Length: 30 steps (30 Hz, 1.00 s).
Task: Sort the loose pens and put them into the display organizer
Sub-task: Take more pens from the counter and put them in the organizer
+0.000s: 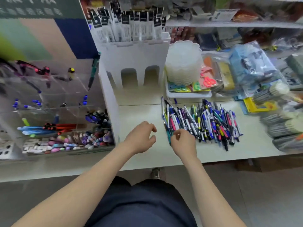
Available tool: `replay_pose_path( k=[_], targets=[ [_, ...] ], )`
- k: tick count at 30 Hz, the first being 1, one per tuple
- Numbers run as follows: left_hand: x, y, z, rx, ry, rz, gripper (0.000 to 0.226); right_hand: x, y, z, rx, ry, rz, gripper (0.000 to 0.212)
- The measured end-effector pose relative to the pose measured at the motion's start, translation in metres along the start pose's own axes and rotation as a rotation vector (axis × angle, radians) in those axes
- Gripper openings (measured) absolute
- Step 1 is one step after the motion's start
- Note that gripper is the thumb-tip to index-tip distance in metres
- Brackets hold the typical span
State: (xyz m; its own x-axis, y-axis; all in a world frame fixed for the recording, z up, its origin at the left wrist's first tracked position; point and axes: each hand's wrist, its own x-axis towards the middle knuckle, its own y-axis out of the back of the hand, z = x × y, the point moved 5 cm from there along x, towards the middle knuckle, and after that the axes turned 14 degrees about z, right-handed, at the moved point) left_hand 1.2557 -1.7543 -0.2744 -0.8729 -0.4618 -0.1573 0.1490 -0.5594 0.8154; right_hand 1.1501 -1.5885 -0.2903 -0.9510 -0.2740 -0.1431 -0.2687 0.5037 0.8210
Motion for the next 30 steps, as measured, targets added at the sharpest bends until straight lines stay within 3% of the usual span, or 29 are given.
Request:
replay_pose_path(
  k=[6,13,18,21,25,30],
  targets=[
    [0.059,-0.045,0.015,0.068,0.137,0.009,0.042,0.037,-0.007,0.034,-0.031,0.103,0.040,0.030],
    [0.114,-0.078,0.023,0.129,0.159,0.035,0.050,0.092,-0.023,0.013,-0.153,0.401,0.169,0.036],
    [0.141,-0.084,0.004,0.166,0.215,0.129,0.013,0.139,-0.045,-0.007,-0.268,0.485,0.151,0.039],
    [0.143,-0.080,-0.011,0.136,0.309,0.224,0.003,0.162,-0.064,-0.015,-0.378,0.464,0.081,0.046],
    [0.129,-0.080,-0.027,0.048,0.449,0.231,0.013,0.175,-0.085,-0.020,-0.415,0.442,-0.023,0.045],
    [0.101,-0.089,-0.030,-0.121,0.669,0.156,0.037,0.164,-0.093,-0.025,-0.340,0.557,-0.045,0.049]
  ],
)
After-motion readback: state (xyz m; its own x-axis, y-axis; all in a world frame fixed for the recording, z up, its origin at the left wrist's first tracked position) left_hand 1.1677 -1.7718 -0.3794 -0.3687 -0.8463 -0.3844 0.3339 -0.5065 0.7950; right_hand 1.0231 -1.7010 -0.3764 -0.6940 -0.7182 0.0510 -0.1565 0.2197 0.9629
